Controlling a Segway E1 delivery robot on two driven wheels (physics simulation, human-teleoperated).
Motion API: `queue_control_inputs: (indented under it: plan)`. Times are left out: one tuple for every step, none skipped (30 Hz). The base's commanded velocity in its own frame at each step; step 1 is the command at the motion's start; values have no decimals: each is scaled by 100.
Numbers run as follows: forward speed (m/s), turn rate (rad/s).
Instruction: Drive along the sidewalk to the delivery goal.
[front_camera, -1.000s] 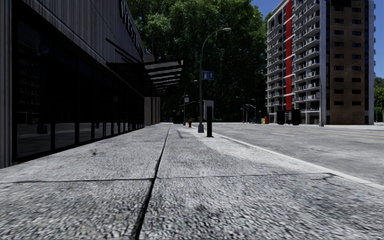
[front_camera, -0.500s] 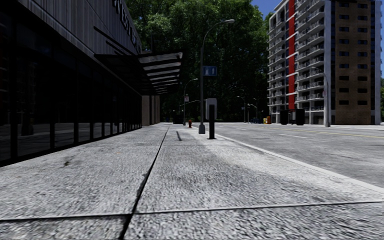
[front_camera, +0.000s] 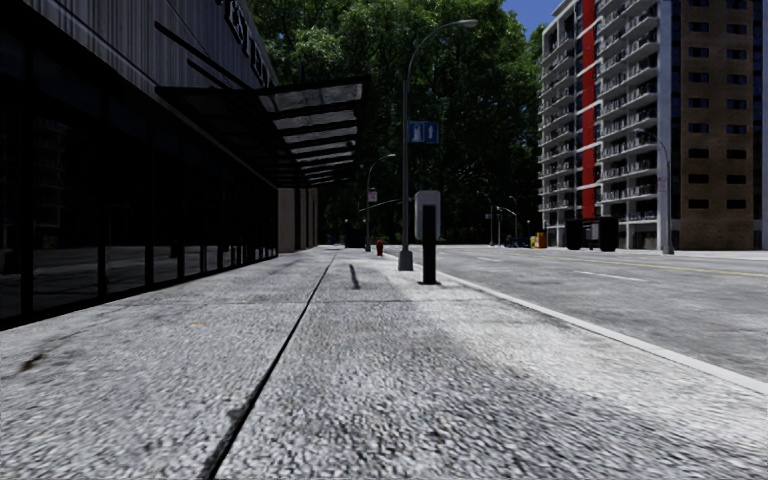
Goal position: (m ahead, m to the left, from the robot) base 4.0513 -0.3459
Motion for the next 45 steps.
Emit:
queue_control_inputs:
  plan:
    - [200,0]
    - [200,0]
    - [200,0]
    - [200,0]
    - [200,0]
    - [200,0]
    - [200,0]
    - [200,0]
    - [200,0]
    - [200,0]
    - [200,0]
    - [200,0]
    - [200,0]
    - [200,0]
    - [200,0]
    - [200,0]
    - [200,0]
    - [200,0]
    - [200,0]
    - [200,0]
    - [200,0]
    - [200,0]
    - [200,0]
    - [200,0]
    - [200,0]
    - [200,0]
    - [200,0]
    - [200,0]
    - [200,0]
    - [200,0]
    - [200,0]
    - [200,0]
    - [200,0]
    - [200,0]
    - [200,0]
    - [200,0]
    - [200,0]
    - [200,0]
    - [200,0]
    - [200,0]
    - [200,0]
    - [200,0]
    - [200,0]
    - [200,0]
    - [200,0]
